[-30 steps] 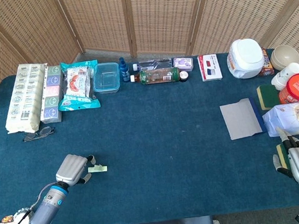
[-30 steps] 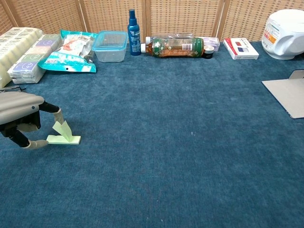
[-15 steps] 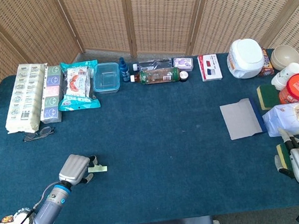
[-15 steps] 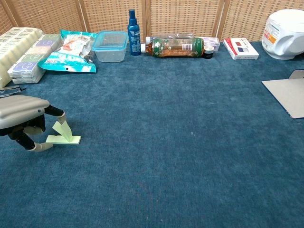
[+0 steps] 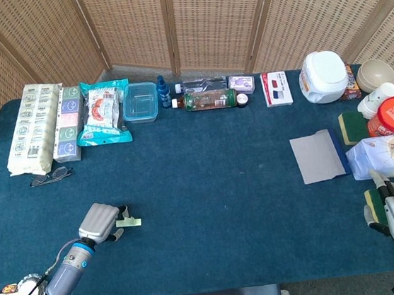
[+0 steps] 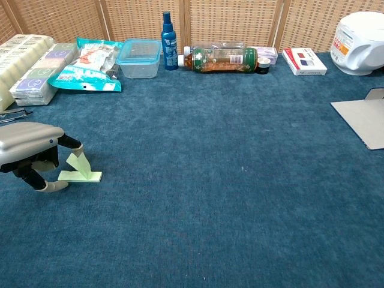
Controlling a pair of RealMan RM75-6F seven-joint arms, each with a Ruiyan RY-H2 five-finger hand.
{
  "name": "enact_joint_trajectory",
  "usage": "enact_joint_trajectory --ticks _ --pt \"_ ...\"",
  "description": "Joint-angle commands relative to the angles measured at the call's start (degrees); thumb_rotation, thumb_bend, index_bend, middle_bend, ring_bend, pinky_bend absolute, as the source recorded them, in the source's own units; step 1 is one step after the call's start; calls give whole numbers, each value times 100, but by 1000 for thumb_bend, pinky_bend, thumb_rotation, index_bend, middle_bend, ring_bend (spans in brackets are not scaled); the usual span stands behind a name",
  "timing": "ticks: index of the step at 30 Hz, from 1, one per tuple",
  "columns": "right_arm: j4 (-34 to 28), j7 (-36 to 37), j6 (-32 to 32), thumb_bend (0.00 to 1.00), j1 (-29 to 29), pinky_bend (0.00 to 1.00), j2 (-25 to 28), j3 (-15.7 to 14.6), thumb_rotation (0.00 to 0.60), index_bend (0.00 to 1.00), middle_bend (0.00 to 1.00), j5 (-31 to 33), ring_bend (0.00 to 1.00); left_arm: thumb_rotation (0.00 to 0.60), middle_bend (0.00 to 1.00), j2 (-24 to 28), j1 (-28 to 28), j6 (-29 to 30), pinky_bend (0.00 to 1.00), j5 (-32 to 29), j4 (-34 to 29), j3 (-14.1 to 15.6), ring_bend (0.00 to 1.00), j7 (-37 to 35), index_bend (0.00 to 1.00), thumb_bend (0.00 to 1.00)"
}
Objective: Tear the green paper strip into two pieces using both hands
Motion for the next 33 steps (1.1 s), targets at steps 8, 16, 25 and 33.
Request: enact_joint_trajectory --ticks 8,16,25,33 --pt "4 30 -11 524 -12 399 8 3 508 0 178 12 251 600 1000 -27 -4 -4 1000 -83 21 9 1000 19 446 296" --pt "21 60 -27 524 -12 407 -1 8 507 0 178 16 251 600 1000 -22 -33 -25 1000 -163 1 -11 1000 41 449 307" --pt "63 121 -48 524 -22 409 -6 11 508 0 178 39 251 600 1000 -42 -64 -50 1000 -280 -13 -17 1000 122 478 334" --pt "113 187 -53 524 -30 409 -24 12 510 0 178 36 251 600 1000 -33 -99 -31 1000 -385 -73 -39 1000 222 480 336"
